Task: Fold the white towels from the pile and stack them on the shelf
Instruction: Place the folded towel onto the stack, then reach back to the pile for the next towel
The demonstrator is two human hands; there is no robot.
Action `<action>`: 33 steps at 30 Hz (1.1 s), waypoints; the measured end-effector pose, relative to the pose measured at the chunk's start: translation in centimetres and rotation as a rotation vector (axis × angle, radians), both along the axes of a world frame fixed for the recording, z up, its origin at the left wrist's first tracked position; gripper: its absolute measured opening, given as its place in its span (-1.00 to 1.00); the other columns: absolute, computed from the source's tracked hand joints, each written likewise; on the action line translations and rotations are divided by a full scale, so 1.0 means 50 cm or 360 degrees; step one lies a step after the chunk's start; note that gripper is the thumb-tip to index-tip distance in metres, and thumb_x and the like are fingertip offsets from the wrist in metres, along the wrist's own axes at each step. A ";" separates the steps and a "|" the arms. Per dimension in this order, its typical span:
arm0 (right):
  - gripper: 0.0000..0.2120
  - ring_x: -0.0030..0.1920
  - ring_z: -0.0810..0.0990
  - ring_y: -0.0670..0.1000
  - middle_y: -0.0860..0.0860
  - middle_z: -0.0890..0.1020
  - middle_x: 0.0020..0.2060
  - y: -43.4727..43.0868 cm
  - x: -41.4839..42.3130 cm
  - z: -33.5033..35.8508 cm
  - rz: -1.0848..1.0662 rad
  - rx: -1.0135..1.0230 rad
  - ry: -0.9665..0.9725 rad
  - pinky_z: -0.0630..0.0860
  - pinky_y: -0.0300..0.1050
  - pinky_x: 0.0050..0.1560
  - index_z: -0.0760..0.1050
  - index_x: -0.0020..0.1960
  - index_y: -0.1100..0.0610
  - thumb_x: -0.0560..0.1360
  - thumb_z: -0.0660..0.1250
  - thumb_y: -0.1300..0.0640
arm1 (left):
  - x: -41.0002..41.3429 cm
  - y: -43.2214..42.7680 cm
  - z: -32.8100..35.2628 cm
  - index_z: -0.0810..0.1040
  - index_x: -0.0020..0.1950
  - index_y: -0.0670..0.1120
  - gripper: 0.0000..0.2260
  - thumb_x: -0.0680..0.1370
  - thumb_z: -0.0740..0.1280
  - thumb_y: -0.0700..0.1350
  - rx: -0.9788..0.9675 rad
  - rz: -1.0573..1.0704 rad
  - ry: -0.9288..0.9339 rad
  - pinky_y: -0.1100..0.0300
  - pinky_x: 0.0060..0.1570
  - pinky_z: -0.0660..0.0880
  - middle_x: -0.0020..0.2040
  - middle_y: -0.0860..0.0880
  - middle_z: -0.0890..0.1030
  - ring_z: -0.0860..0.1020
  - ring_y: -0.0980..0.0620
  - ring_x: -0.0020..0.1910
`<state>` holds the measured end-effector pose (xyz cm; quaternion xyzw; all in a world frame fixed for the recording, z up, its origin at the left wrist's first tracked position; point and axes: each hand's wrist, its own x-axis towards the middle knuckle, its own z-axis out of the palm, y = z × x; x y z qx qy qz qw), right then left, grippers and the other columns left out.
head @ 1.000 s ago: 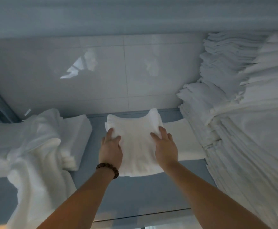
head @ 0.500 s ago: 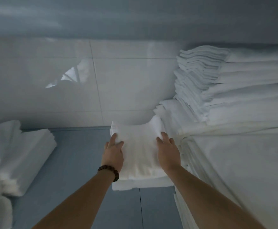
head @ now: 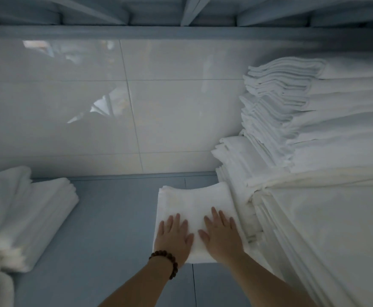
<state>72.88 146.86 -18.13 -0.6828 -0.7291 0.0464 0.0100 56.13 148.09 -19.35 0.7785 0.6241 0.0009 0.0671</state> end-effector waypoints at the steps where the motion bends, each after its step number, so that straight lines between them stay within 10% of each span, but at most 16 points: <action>1: -0.40 0.53 -0.17 0.09 0.04 -0.12 0.54 -0.004 -0.008 -0.005 0.0000 -0.0095 0.0005 -0.19 0.12 0.50 -0.10 0.54 0.03 0.59 -0.21 -0.23 | -0.002 -0.005 -0.007 -0.14 0.54 0.01 -0.47 0.61 -0.21 0.17 -0.0082 -0.0009 0.0014 0.01 0.46 -0.25 0.55 -0.04 -0.18 -0.21 -0.03 0.52; 10: -0.47 0.51 0.05 0.10 0.11 0.11 0.52 -0.036 0.000 0.056 -0.0139 -0.0300 0.0082 0.01 0.09 0.50 0.06 0.51 0.17 0.63 -0.11 -0.08 | -0.093 -0.065 0.063 0.01 0.53 -0.09 -0.47 0.63 -0.11 0.14 -0.0311 0.0159 -0.0094 0.01 0.48 -0.05 0.55 -0.05 0.04 0.01 -0.01 0.52; 20: -0.50 0.40 0.31 0.04 0.03 0.37 0.40 -0.163 -0.126 0.181 0.0187 0.0096 0.0826 0.28 -0.07 0.38 0.25 0.46 0.10 0.59 0.14 -0.07 | -0.205 -0.268 0.197 0.19 0.49 -0.05 -0.47 0.58 0.09 0.17 0.0217 0.0527 -0.0699 0.09 0.42 0.19 0.46 -0.02 0.30 0.27 -0.01 0.42; 33: -0.56 0.36 0.37 0.06 0.09 0.43 0.32 -0.263 -0.409 0.150 0.0750 -0.0011 0.0988 0.31 -0.05 0.36 0.35 0.39 0.16 0.56 0.23 0.02 | -0.420 -0.507 0.185 0.19 0.49 -0.02 -0.47 0.57 0.12 0.17 0.0381 0.1264 -0.0736 0.07 0.40 0.23 0.46 0.02 0.30 0.27 0.03 0.42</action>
